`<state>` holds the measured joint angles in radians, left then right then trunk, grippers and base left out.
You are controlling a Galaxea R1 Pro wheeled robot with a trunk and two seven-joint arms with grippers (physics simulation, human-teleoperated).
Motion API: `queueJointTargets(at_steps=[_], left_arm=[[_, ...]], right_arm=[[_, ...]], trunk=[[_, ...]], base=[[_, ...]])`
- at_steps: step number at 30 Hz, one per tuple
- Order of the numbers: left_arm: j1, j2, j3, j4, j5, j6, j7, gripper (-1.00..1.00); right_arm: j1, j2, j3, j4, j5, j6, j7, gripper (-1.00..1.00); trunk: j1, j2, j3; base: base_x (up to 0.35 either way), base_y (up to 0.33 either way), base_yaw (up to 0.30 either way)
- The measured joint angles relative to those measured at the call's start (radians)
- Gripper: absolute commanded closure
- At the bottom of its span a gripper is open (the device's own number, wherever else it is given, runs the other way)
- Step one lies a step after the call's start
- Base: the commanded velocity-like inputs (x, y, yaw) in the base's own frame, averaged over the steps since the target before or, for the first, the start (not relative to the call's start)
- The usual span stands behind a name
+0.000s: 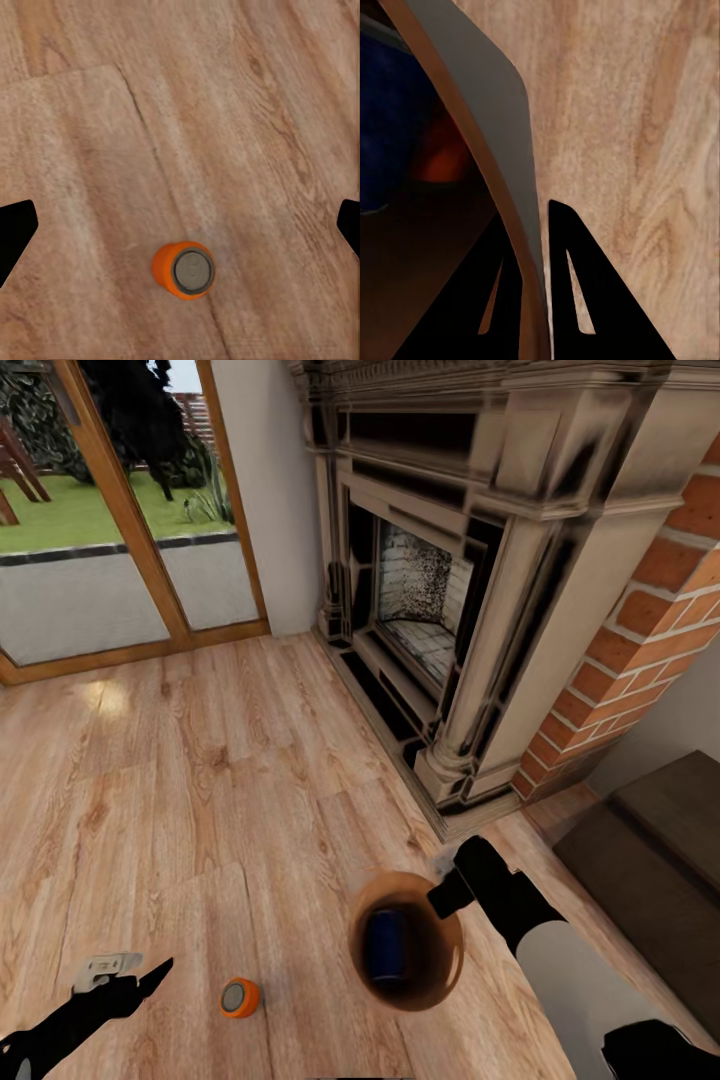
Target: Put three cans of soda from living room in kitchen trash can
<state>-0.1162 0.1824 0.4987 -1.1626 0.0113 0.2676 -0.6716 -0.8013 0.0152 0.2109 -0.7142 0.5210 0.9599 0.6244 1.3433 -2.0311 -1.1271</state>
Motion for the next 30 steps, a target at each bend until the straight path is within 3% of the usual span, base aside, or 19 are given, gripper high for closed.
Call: queueJointTargets(at_steps=[3, 5, 9, 14, 17, 22, 23, 27, 30], left_arm=[[-0.017, -0.017, -0.017, 0.016, 0.0, -0.017, 0.017, -1.0], [-0.028, -0.028, -0.028, 0.027, 0.0, -0.027, 0.028, -1.0], [-0.05, -0.047, -0.05, 0.049, 0.0, -0.05, 0.05, -1.0], [-0.078, -0.049, -0.079, 0.077, -0.011, -0.077, 0.067, -1.0], [-0.061, -0.066, -0.095, 0.071, -0.022, -0.06, 0.05, -1.0], [-0.033, -0.071, -0.123, 0.043, -0.024, -0.032, 0.022, -1.0], [0.045, -0.071, -0.122, 0.009, -0.025, -0.011, -0.078, -1.0], [0.069, -0.072, -0.118, -0.001, -0.025, -0.006, -0.086, -1.0], [0.07, -0.072, -0.117, -0.003, -0.025, -0.006, -0.087, -1.0]], right_arm=[[0.017, -0.018, -0.015, -0.017, 0.065, -0.045, 0.001, 1.0], [0.029, -0.018, -0.025, -0.024, 0.118, -0.07, 0.002, 1.0], [0.036, -0.018, -0.045, -0.024, 0.18, -0.074, 0.003, 1.0], [0.033, -0.007, -0.068, -0.013, 0.24, -0.081, -0.014, 1.0], [0.047, 0.009, -0.048, 0.006, 0.269, -0.075, -0.028, 1.0], [0.051, 0.01, -0.016, 0.035, 0.285, -0.057, -0.032, 1.0], [0.05, 0.01, 0.03, 0.042, 0.263, -0.014, -0.038, 1.0], [0.051, 0.009, 0.013, 0.048, 0.185, -0.007, -0.032, 1.0], [0.052, 0.009, 0.006, 0.048, 0.041, -0.006, -0.033, 1.0]], trunk=[[0.0, 0.0, 0.0], [0.0, 0.0, 0.0], [0.0, 0.0, 0.0], [0.0, 0.0, 0.0], [0.0, 0.0, 0.0], [0.0, 0.0, 0.0], [0.0, 0.0, 0.0], [0.0, 0.0, 0.0], [0.0, 0.0, 0.0]], base=[[0.0, 0.0, 0.0], [0.0, 0.0, 0.0], [0.0, 0.0, 0.0], [0.0, 0.0, 0.0], [0.0, 0.0, 0.0], [0.0, 0.0, 0.0], [0.0, 0.0, 0.0], [0.0, 0.0, 0.0], [0.0, 0.0, 0.0]])
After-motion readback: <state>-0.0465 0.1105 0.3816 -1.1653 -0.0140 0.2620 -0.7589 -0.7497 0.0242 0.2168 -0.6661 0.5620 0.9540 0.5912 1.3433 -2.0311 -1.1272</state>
